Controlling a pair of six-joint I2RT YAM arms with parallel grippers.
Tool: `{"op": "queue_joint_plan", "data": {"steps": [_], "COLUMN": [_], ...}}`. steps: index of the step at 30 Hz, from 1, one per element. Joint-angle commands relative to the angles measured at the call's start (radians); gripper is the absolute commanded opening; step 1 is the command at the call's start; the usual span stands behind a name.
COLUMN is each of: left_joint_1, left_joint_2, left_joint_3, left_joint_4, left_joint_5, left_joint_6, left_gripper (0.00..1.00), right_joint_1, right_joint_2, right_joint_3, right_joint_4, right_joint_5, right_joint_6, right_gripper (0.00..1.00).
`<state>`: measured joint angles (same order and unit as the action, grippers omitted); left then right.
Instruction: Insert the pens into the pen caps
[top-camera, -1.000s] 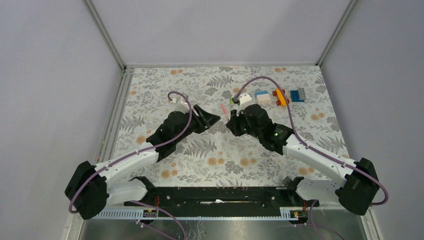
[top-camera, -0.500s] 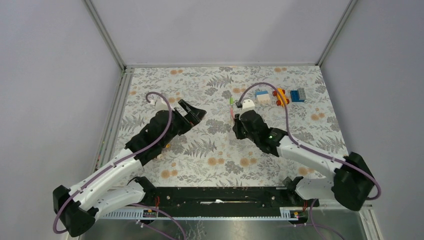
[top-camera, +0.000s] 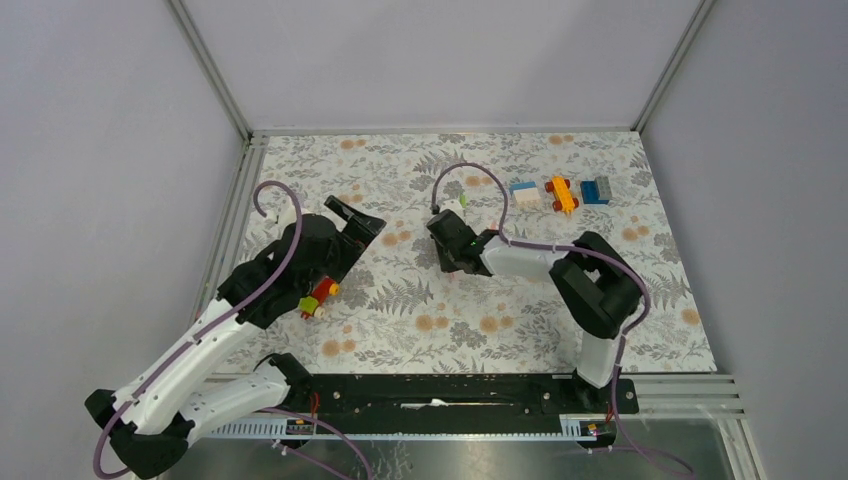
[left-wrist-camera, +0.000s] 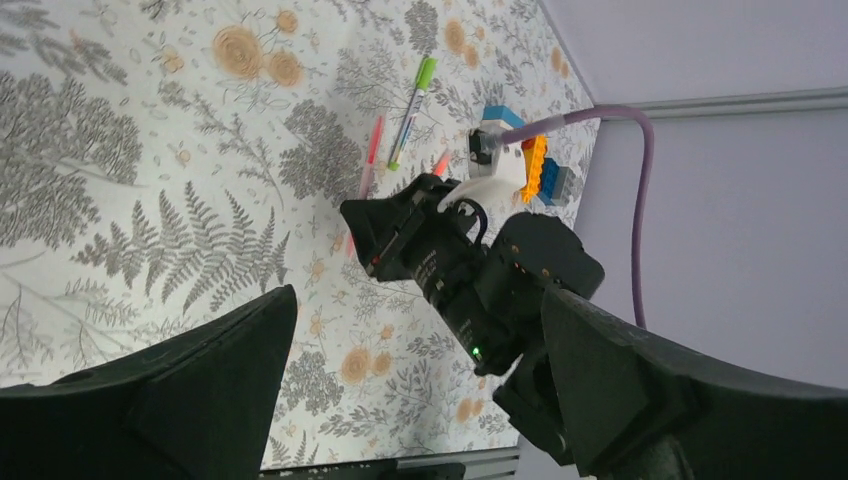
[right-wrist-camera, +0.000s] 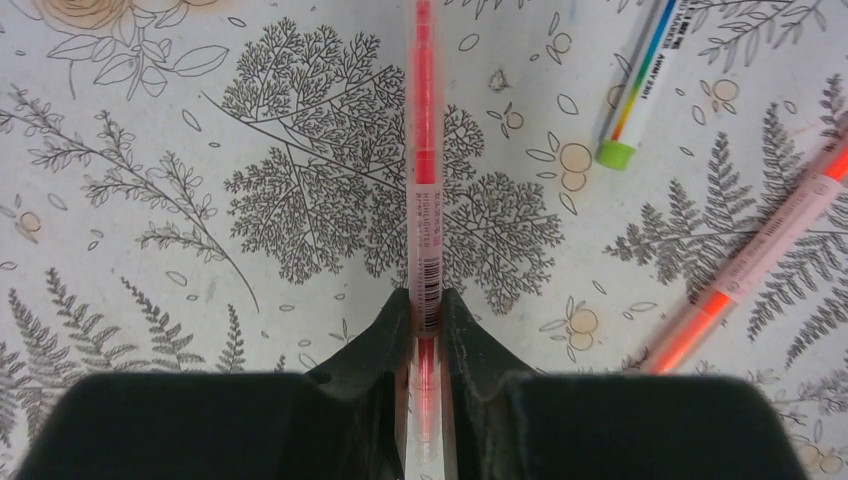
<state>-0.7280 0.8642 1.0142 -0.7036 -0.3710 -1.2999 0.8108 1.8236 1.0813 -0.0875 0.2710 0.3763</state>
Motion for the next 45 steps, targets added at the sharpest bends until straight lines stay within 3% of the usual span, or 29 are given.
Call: {"op": "queue_joint_plan", "data": {"steps": [1,3,5,7,21,39,42,45], "left_joint_1": [0.003,0.003,0.003,0.003,0.003,0.003,0.004,0.005], "left_joint_2": [-0.006,0.01,0.02,0.026,0.037,0.019,0.013,-0.015], "left_joint_3": [0.083,0.12,0.142,0.159,0.204,0.232,0.198,0.147], "left_joint_4": [-0.099,-0.128,-0.136,-0.14,-0.148,-0.206,-0.203,-0.17], "left_joint_5": [0.016,0.025,0.028,0.027,0.008,-0.084,-0.113,-0.145], "left_joint_6": [-0.128,-0.148,-0.159,-0.166,-0.173,-0.227,-0.227,-0.202], "left_gripper": [0.99,0.99,0.99,0.99,0.99,0.99,0.99,0.99], "right_joint_1": [-0.002,-0.005,-0.008,-0.011,-0.034,-0.041,-0.042,-0.041], "right_joint_2": [0.06,0.087,0.106,0.121,0.144,0.017,-0.032,-0.103], "right_joint_3": [0.089,0.107,0.118,0.129,0.142,0.067,0.057,0.02], "right_joint_4": [-0.029,-0.036,-0.034,-0.035,-0.017,0.031,0.031,0.062], "right_joint_5": [0.021,0.019,0.019,0.018,0.004,0.004,-0.002,-0.013], "right_joint_6": [0.005,0.001,0.001,-0.003,-0.001,-0.002,-0.003,-0.01], "right_gripper": [0.05,0.1,0.24,0.31,0.38,0.5,0.57,0.75]}}
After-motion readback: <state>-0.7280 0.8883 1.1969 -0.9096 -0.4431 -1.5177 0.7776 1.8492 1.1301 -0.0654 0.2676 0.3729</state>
